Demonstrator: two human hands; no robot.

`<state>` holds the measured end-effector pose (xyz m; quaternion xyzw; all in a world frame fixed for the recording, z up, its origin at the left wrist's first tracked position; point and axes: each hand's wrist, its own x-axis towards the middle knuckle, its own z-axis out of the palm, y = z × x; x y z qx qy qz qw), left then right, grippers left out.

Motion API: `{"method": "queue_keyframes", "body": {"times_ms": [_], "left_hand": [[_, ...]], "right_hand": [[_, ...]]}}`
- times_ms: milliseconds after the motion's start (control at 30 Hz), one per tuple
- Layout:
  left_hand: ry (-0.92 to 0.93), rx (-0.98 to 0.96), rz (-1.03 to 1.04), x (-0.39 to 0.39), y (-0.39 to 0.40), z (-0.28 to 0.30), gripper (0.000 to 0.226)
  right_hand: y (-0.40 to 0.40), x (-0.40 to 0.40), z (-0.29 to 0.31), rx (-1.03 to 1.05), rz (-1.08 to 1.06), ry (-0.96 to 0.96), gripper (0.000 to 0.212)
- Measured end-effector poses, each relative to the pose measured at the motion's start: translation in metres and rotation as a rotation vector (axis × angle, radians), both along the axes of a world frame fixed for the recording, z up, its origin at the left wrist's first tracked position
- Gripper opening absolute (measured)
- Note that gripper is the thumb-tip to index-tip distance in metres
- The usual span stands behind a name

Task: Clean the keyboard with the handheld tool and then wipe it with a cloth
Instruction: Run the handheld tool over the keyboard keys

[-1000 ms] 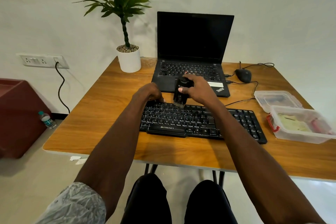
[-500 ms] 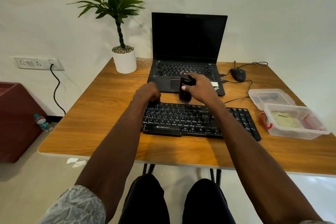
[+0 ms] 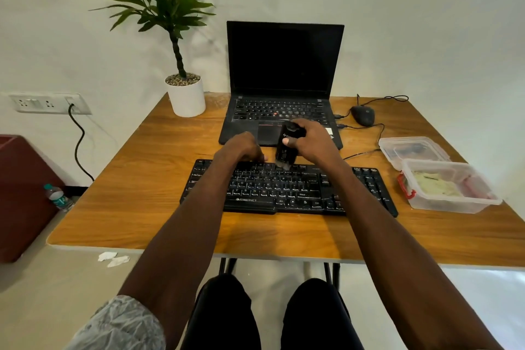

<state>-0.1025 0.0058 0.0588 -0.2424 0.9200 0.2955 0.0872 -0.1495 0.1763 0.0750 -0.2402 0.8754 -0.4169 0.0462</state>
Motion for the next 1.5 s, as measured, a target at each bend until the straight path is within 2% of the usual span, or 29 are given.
{"method": "queue_keyframes", "body": {"times_ms": [67, 200, 400, 533, 700, 800, 900, 967, 1100, 1200, 1267, 1400, 1500], "left_hand": [[0.002, -0.011, -0.007, 0.001, 0.002, 0.001, 0.039], [-0.003, -0.016, -0.019, -0.001, 0.007, 0.002, 0.031], [-0.008, -0.014, -0.007, -0.003, 0.012, 0.000, 0.045], [-0.006, -0.017, -0.008, -0.005, 0.014, -0.001, 0.036], [-0.011, -0.007, 0.022, -0.005, 0.017, -0.002, 0.041], [-0.032, -0.010, 0.033, -0.006, 0.018, -0.001, 0.041], [-0.061, 0.012, 0.051, -0.005, 0.020, 0.001, 0.045], [-0.073, 0.034, 0.056, -0.004, 0.021, 0.004, 0.037], [-0.080, 0.051, 0.074, -0.006, 0.021, 0.005, 0.024], [-0.080, 0.060, 0.085, -0.005, 0.021, 0.007, 0.023], [-0.090, 0.061, 0.078, -0.004, 0.022, 0.008, 0.022], [-0.098, 0.031, 0.079, -0.004, 0.024, 0.009, 0.026], [-0.110, -0.001, 0.068, -0.004, 0.027, 0.011, 0.026]], "right_hand": [[0.002, 0.000, 0.003, 0.034, -0.044, 0.077, 0.049], [0.000, 0.001, 0.002, -0.066, 0.041, -0.026, 0.045], [0.013, -0.001, 0.005, 0.106, -0.099, 0.146, 0.051], [0.016, -0.001, 0.001, -0.079, 0.000, -0.068, 0.042], [0.020, -0.001, 0.003, -0.023, -0.064, 0.030, 0.047], [0.018, 0.000, 0.003, -0.106, 0.008, -0.069, 0.042], [0.018, 0.000, -0.001, -0.007, -0.045, 0.014, 0.047], [0.020, -0.003, 0.002, 0.036, -0.103, 0.115, 0.050], [0.021, -0.006, 0.004, -0.039, -0.024, -0.017, 0.048], [0.026, -0.008, 0.001, 0.084, -0.096, 0.088, 0.050], [0.029, -0.009, 0.002, 0.083, -0.131, 0.141, 0.049], [0.030, -0.008, 0.001, -0.031, -0.057, -0.007, 0.049], [0.034, -0.009, -0.002, 0.063, -0.141, 0.096, 0.053]]}}
